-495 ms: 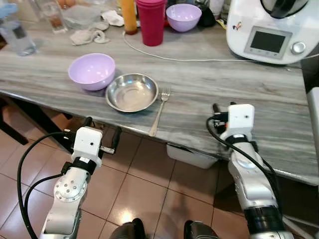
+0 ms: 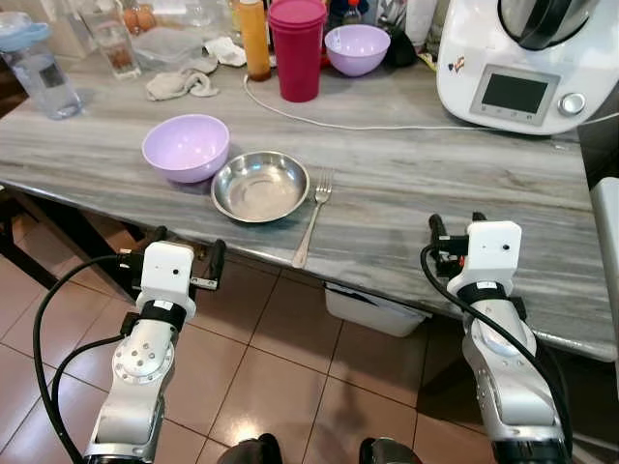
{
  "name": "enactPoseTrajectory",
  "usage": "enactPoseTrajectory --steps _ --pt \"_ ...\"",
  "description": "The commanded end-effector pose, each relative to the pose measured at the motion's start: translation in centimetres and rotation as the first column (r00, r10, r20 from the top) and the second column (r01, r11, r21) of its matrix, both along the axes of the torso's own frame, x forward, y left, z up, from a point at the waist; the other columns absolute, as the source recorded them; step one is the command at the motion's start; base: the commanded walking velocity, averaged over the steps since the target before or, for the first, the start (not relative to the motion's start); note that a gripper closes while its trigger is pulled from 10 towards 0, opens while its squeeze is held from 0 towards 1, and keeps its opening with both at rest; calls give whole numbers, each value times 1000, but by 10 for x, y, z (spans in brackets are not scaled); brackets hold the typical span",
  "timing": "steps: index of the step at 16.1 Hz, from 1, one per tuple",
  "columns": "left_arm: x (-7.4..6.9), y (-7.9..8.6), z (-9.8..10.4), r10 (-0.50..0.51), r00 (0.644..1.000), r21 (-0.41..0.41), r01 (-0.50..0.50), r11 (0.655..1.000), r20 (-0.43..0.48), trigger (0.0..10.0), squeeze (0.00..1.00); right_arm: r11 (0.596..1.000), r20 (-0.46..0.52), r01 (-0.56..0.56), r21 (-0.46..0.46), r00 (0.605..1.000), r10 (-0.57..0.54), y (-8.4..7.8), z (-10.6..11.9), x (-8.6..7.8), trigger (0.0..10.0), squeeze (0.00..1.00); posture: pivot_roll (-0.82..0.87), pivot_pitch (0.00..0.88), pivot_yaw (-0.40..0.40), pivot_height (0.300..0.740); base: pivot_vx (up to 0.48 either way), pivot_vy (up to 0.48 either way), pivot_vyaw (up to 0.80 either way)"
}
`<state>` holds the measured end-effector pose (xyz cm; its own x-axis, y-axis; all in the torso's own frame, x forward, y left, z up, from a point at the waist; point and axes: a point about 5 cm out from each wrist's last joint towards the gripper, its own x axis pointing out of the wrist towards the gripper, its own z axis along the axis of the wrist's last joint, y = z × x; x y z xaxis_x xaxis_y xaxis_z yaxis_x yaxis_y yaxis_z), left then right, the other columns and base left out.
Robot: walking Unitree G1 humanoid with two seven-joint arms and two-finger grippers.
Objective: Setting the table
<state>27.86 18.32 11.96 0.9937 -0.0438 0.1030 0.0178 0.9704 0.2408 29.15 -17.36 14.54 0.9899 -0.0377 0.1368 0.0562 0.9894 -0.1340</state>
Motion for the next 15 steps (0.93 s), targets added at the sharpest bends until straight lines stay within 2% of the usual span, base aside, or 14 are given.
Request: enactPoseTrajectory --steps 1,5,7,15 --pt "0 4 -5 25 999 9 -25 1000 -26 10000 0 1000 -4 -5 16 1000 5 0 0 -3 10000 1000 -202 115 45 740 0 0 0" --pt "3 3 -7 40 999 14 -39 999 -37 10000 0 997 -9 -19 77 1000 20 4 0 -8 10000 1000 -201 108 41 740 0 0 0" --pt "3 0 -8 34 999 16 -34 999 -39 10000 0 997 -2 -32 71 999 32 7 2 -7 10000 1000 -204 105 41 740 0 0 0" --pt "9 -5 -7 39 999 14 -39 999 -33 10000 0 997 -7 -29 68 1000 30 5 4 -6 10000 1000 -214 91 34 740 -302 0 0"
